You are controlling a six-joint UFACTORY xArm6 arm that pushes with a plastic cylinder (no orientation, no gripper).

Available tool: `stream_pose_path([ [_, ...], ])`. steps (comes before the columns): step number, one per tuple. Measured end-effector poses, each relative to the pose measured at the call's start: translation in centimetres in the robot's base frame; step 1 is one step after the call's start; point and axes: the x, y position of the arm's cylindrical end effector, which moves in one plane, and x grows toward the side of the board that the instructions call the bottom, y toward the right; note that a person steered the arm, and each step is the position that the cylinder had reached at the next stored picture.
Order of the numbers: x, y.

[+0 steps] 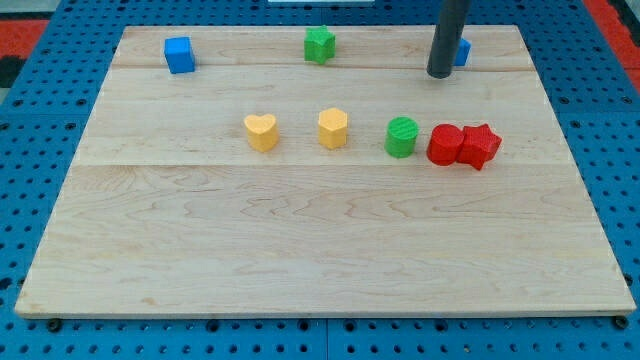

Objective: Push the yellow hexagon to the bottom of the yellow heart

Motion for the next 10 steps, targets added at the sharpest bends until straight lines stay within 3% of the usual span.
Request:
stream_pose_path([
  [2,0.1,0.1],
  [4,2.0,-5.4],
  [6,9.4,-14.4],
  [7,10.4,-18.2],
  [9,16.5,-17.6],
  [10,17.9,-21.1],
])
